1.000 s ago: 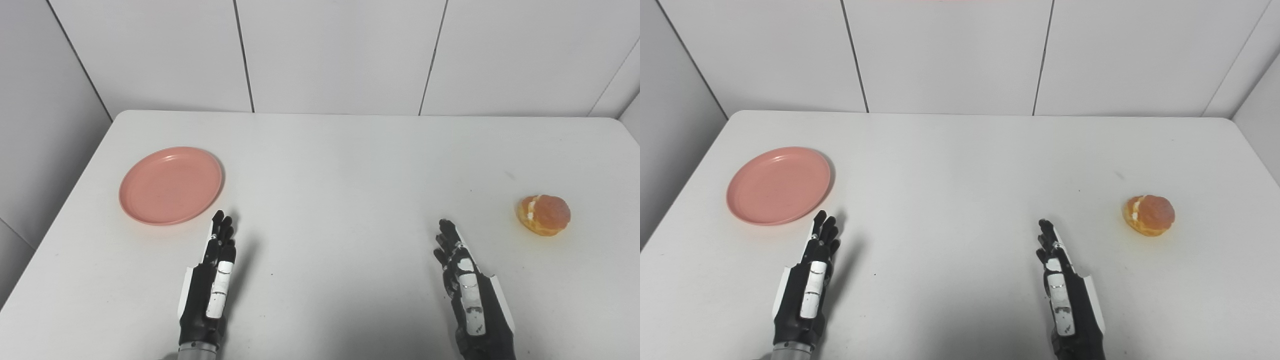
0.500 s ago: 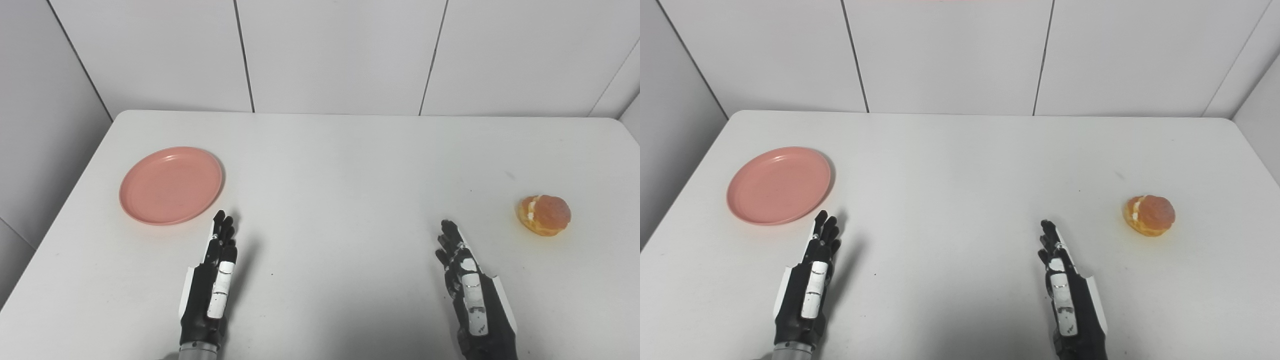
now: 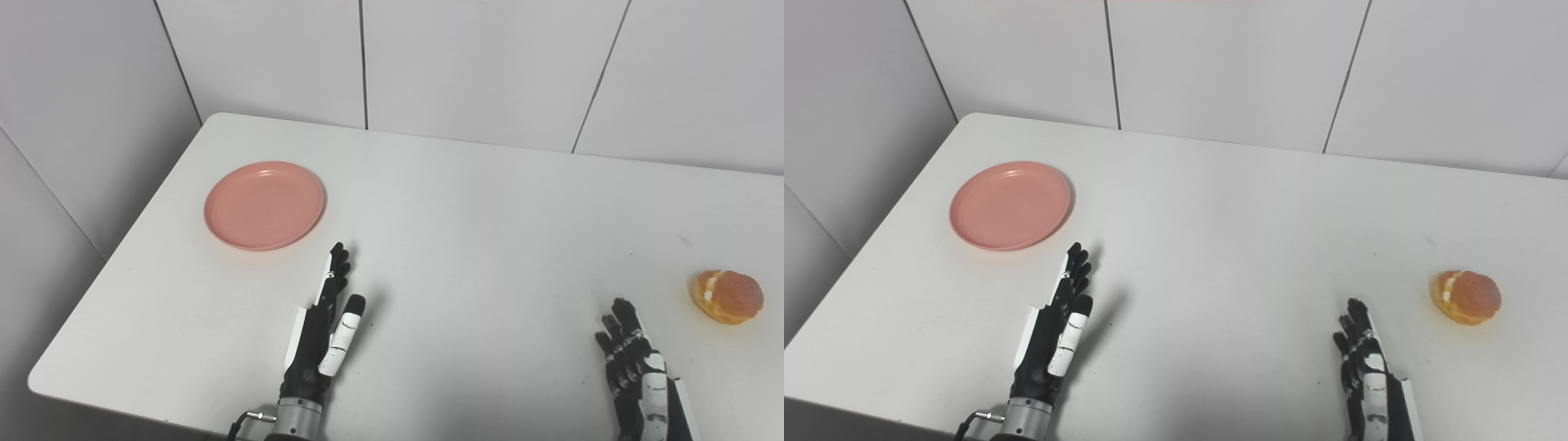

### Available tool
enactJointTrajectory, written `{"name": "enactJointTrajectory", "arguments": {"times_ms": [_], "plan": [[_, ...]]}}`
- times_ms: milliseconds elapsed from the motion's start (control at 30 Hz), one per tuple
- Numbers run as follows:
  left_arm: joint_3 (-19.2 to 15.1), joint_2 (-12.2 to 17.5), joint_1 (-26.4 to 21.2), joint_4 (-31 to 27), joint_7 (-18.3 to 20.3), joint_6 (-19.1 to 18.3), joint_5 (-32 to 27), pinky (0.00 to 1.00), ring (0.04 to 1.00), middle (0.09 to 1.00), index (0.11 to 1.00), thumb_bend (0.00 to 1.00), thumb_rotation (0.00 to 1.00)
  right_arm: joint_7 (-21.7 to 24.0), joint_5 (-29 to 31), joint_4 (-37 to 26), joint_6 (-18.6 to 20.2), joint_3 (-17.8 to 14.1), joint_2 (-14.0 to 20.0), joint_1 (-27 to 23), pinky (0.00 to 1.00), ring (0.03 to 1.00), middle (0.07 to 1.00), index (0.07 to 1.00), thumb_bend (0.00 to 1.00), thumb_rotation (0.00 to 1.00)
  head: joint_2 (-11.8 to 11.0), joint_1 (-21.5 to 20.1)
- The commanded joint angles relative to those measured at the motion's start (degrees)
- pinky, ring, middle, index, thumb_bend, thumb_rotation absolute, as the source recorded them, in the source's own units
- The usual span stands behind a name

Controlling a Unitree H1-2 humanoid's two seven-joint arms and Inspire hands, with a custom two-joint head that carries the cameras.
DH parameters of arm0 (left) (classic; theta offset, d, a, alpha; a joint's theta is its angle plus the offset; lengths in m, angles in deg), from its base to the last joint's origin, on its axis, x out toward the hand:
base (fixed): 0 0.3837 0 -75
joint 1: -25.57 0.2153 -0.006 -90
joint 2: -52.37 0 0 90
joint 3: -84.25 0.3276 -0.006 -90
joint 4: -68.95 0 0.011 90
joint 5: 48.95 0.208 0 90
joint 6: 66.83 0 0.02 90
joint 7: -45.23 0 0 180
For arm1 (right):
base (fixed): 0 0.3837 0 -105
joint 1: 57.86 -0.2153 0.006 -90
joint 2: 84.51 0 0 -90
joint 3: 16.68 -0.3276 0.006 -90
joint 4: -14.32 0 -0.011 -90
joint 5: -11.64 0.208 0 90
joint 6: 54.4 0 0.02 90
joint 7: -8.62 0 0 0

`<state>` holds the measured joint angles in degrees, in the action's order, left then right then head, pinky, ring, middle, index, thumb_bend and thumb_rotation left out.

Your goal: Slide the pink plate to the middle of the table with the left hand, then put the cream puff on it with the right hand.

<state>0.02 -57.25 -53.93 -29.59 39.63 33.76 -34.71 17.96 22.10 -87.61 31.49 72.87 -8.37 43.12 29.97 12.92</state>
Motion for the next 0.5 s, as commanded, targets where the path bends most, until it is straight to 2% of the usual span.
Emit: {"name": "enactJointTrajectory", "arguments": {"times_ms": [0, 233, 467], "plan": [[2.81, -2.78, 2.45, 1.81, 0.36, -1.88, 1.02, 0.94, 0.968, 1.000, 0.999, 0.74, 1.00, 0.30, 1.00, 1.83, -0.91, -1.16, 1.68, 0.77, 1.00, 1.000, 1.000, 0.971, 0.82, 1.00, -1.03, 1.49], [4.48, -3.20, 1.34, 4.52, -1.95, 0.55, 1.25, 0.92, 0.962, 1.000, 0.987, 0.67, 0.98, 0.92, 2.15, 4.78, -2.46, -1.59, 2.79, -0.05, 1.00, 1.000, 1.000, 0.980, 0.80, 1.00, -3.78, 3.25], [5.40, -2.81, 0.60, 6.87, -3.47, 2.75, 1.44, 0.96, 0.984, 1.000, 0.992, 0.64, 0.97, 0.88, 2.59, 6.47, -3.31, -1.48, 3.02, -0.52, 1.00, 1.000, 1.000, 0.971, 0.81, 1.00, -6.31, 4.28]]}}
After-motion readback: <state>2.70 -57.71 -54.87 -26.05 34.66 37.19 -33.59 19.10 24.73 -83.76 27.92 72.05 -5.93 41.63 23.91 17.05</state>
